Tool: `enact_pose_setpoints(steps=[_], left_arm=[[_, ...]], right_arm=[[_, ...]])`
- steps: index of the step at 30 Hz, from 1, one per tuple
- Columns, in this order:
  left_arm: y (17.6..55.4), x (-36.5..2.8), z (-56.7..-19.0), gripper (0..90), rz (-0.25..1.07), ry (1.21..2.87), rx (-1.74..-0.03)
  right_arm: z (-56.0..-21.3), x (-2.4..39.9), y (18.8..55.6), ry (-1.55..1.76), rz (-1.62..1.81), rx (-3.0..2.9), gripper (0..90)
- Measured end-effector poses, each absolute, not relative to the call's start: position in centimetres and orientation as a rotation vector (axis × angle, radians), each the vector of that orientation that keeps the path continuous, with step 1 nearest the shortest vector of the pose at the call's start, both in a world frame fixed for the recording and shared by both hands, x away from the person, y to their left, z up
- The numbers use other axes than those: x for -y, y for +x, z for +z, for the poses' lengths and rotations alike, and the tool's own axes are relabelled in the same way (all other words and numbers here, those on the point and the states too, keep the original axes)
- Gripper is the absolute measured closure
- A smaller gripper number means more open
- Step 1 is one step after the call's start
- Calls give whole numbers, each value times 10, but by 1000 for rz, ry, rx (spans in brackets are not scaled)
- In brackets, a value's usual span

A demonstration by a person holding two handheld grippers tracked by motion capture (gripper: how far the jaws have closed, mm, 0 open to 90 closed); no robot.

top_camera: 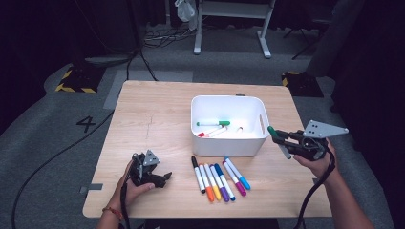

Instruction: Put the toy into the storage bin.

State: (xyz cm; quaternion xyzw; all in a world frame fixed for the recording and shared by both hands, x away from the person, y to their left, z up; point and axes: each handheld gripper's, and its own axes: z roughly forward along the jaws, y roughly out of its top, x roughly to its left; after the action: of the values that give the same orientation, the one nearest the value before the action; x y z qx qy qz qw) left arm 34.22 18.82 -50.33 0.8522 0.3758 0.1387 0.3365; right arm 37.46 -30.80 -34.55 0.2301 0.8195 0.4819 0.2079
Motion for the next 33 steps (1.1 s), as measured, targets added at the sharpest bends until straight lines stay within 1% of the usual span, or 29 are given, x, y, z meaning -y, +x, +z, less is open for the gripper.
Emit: enact_pose_setpoints(steps=[1,5,7,12,16,25,33], left_arm=[[342,-188,-503,138,361,2222,-980],[342,-188,-503,138,361,2222,-980],[342,-188,-503,138,361,2221,-980],[342,-188,-503,138,361,2222,-980],[342,-188,-503,138,361,2222,-980],[342,-188,-503,138,361,2222,-980],[342,-188,-503,138,361,2222,-980]], right_arm=[[-337,303,381,626,1344,-2281,749],[-325,294,390,596,1350,-2292,749],[-317,282,399,564,1337,-2318,749],[-311,265,411,522,1313,-2370,749],[-308,244,421,456,1282,-2423,749],[-315,215,435,387,1220,-2492,749],[-334,193,448,358,1124,-2597,749]])
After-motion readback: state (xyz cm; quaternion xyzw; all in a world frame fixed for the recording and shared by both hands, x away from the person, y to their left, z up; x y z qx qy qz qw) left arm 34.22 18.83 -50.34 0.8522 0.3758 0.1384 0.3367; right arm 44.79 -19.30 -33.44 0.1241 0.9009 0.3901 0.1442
